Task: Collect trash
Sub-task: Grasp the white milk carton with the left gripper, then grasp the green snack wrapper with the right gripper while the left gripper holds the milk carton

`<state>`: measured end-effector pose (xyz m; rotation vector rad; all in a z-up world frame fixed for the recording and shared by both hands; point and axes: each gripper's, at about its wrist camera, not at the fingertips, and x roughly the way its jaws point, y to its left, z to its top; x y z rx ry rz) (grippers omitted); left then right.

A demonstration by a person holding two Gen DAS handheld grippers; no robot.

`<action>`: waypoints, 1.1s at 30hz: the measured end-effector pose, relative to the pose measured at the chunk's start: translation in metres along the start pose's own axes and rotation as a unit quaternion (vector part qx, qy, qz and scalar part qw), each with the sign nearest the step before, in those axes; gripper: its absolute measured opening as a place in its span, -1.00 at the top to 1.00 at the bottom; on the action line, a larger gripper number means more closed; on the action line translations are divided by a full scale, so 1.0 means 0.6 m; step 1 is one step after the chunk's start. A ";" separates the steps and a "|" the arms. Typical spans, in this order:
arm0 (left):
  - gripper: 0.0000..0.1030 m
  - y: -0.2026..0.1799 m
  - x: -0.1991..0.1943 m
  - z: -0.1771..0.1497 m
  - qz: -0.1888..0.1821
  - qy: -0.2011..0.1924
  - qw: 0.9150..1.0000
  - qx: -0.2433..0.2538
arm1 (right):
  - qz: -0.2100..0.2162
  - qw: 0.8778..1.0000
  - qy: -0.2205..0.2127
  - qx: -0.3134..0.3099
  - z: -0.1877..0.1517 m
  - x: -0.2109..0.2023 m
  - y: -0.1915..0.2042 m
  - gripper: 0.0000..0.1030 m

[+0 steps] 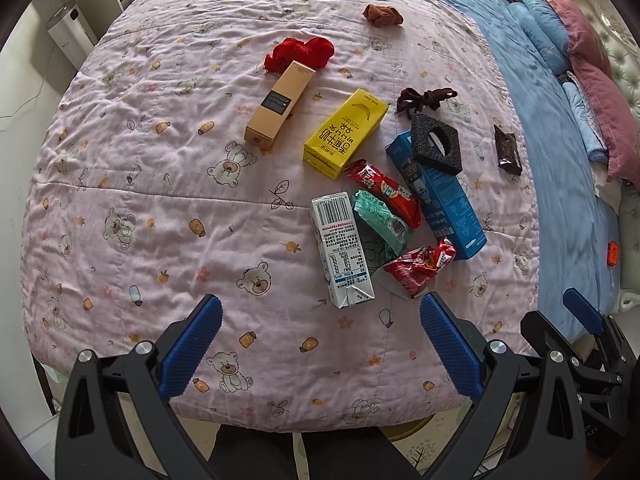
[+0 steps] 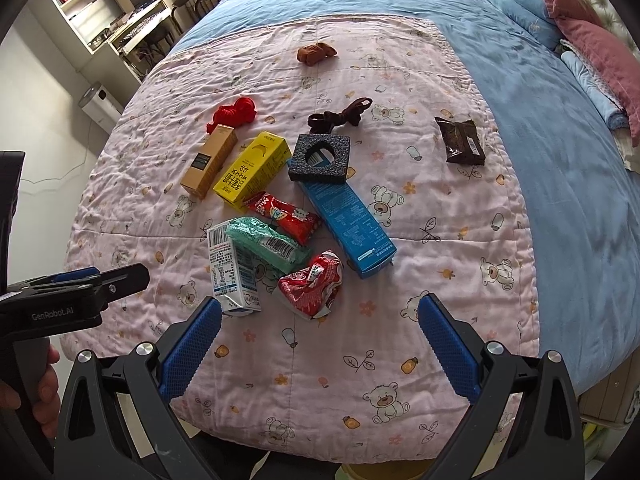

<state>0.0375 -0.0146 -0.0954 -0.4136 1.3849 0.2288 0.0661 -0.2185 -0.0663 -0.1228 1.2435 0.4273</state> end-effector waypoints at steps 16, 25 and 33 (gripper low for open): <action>-0.70 -0.013 0.180 0.030 0.013 0.046 0.999 -0.019 | 0.011 1.000 0.017 -0.006 -0.003 0.085 -0.026 -0.84; -0.24 -0.013 0.264 0.040 -0.003 0.077 0.996 -0.043 | 0.017 0.999 0.022 -0.018 -0.006 0.117 -0.026 -0.82; 0.27 0.010 0.277 0.031 -0.033 0.078 0.994 -0.066 | 0.029 0.998 0.030 -0.039 0.007 0.136 -0.008 -0.59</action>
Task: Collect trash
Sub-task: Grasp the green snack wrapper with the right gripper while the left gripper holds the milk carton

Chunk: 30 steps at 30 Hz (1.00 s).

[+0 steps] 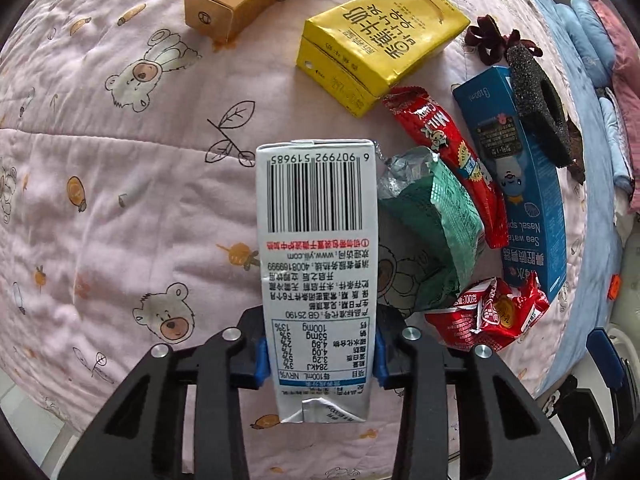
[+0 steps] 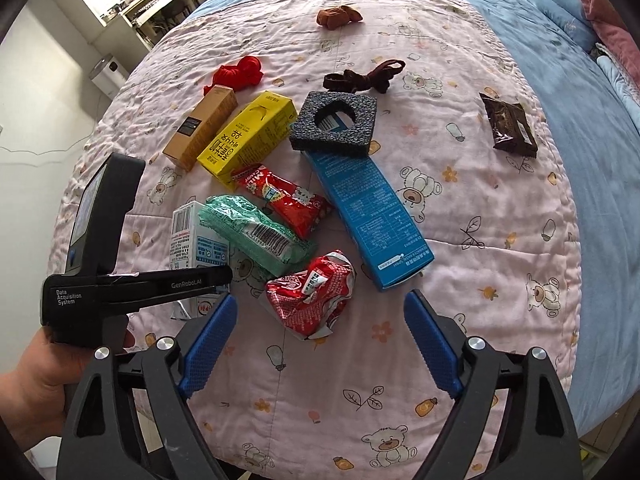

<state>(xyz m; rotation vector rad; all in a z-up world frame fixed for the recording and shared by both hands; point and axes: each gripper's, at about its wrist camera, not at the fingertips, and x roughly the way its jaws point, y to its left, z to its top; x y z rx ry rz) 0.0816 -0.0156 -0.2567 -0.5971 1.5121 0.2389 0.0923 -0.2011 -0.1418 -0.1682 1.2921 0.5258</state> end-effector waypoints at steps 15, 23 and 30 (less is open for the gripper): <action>0.27 0.107 -0.101 -0.010 0.003 -0.036 0.999 -0.014 | 0.019 0.996 0.004 -0.088 0.053 0.073 0.102 -0.56; 0.26 0.157 -0.107 -0.035 0.005 -0.030 0.999 -0.033 | -0.019 0.991 0.027 -0.131 0.072 0.159 0.137 0.05; 0.27 0.182 -0.116 -0.053 -0.001 -0.030 0.999 -0.033 | 0.007 0.997 0.018 -0.079 0.079 0.151 0.120 0.65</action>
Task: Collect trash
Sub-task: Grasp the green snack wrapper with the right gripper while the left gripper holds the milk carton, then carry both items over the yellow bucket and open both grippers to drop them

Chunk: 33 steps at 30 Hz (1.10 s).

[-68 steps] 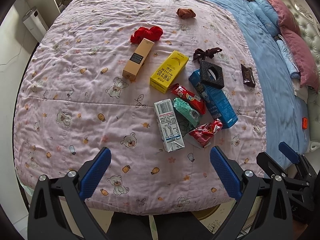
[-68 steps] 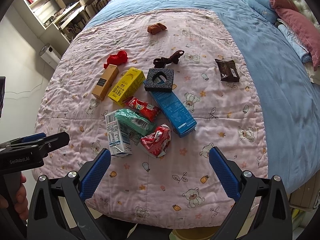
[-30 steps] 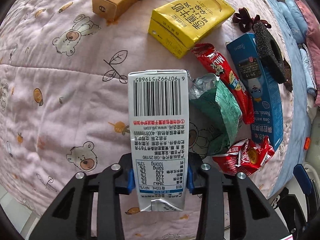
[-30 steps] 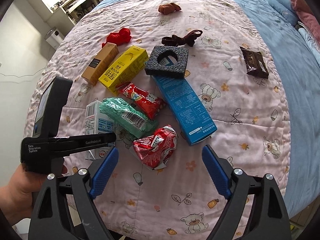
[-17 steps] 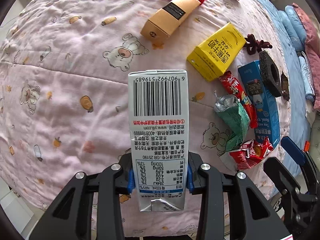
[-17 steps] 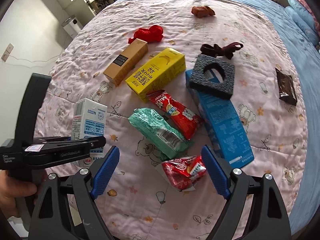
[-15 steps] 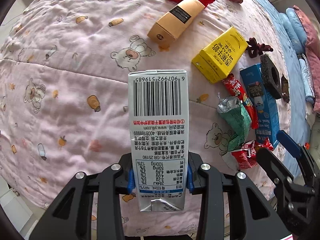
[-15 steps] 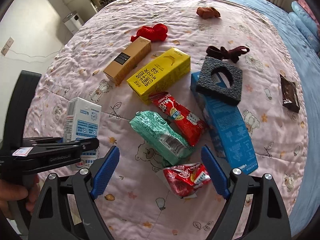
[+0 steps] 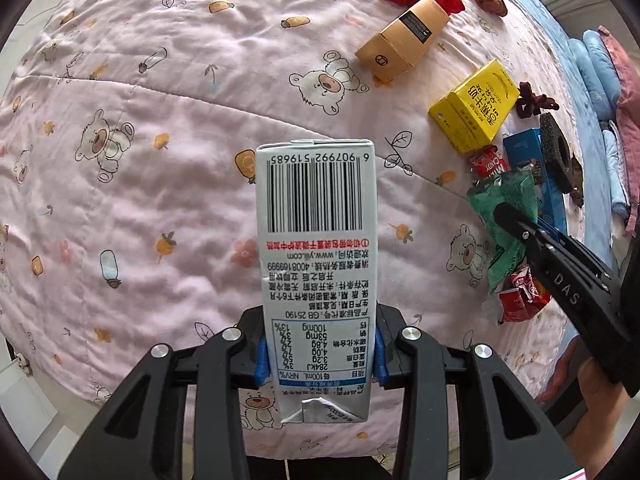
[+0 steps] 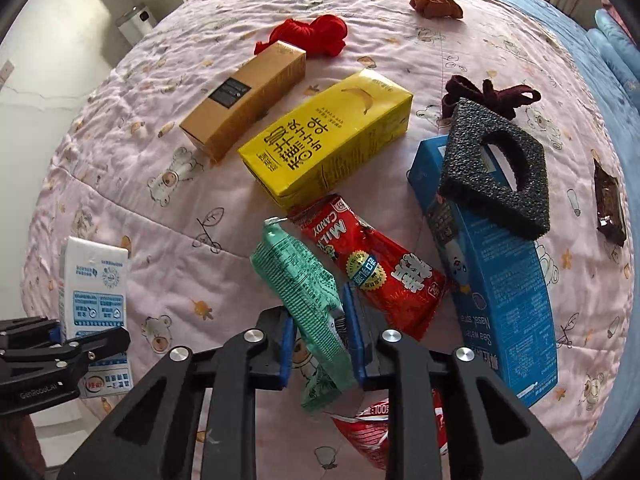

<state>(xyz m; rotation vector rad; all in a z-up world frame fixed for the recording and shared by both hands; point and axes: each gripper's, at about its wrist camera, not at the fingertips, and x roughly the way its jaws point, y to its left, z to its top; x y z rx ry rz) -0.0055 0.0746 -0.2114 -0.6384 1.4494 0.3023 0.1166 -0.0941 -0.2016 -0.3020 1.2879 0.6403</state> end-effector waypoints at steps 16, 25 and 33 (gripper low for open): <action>0.27 -0.066 -0.128 -0.022 -0.055 -0.023 0.984 0.166 | 0.072 0.982 -0.093 0.147 -0.053 -0.202 0.027 0.66; 0.27 -0.139 -0.146 -0.110 -0.073 -0.001 0.958 0.276 | 0.033 0.955 -0.121 0.267 -0.223 -0.297 -0.018 0.66; 0.27 -0.226 -0.116 -0.232 -0.087 0.043 0.924 0.370 | -0.001 0.926 -0.119 0.359 -0.401 -0.340 -0.062 0.66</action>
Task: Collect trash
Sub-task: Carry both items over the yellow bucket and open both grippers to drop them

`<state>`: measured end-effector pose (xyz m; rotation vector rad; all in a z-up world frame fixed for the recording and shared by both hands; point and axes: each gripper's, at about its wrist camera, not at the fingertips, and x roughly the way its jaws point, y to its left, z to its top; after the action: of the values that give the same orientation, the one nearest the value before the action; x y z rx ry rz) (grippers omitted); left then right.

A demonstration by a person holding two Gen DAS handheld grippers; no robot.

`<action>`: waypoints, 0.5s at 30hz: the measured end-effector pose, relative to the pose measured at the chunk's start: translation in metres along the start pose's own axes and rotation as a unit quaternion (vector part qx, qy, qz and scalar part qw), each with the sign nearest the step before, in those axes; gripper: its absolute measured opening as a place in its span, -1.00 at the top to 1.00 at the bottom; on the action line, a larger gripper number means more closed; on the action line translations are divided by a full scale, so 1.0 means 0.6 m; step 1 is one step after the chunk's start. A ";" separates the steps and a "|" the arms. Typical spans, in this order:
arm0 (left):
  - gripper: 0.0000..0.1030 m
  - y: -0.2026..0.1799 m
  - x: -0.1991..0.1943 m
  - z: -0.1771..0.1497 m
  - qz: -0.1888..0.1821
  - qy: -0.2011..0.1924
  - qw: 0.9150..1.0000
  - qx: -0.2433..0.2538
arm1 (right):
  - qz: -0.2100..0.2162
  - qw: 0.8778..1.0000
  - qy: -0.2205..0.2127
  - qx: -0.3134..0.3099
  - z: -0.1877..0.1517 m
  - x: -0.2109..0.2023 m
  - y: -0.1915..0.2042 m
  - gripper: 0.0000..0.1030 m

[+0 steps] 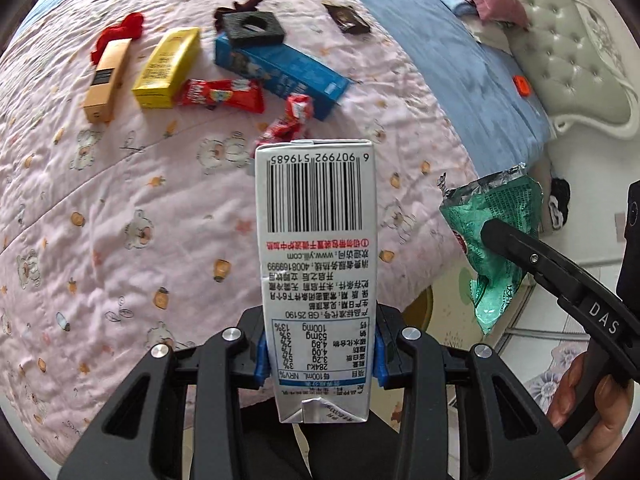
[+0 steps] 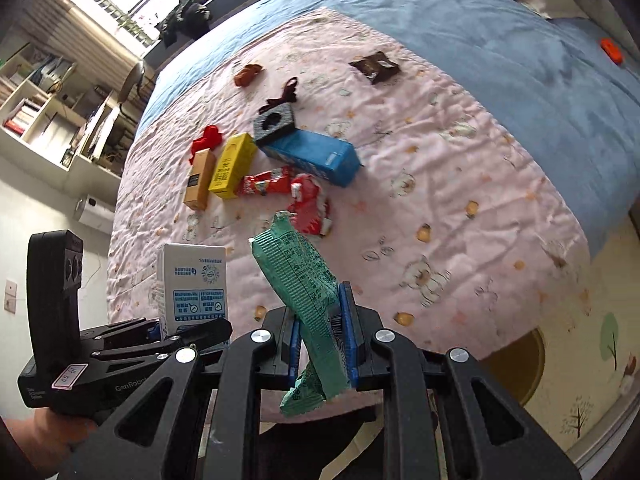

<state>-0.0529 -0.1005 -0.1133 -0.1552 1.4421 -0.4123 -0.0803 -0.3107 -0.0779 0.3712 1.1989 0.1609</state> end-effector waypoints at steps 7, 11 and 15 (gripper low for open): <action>0.27 -0.135 0.078 -0.060 -0.033 0.068 0.996 0.052 | -0.032 0.995 -0.013 0.089 -0.109 -0.069 -0.153 0.66; 0.27 -0.211 0.128 -0.106 -0.039 0.103 0.991 0.081 | -0.050 0.990 -0.012 0.134 -0.179 -0.100 -0.233 0.66; 0.27 -0.280 0.177 -0.147 -0.042 0.129 0.985 0.108 | -0.063 0.983 -0.004 0.172 -0.239 -0.113 -0.303 0.66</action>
<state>-0.1619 -0.2813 -0.1651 0.0130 1.6369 -0.6739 -0.2512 -0.4730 -0.1291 0.5953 1.2386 -0.1615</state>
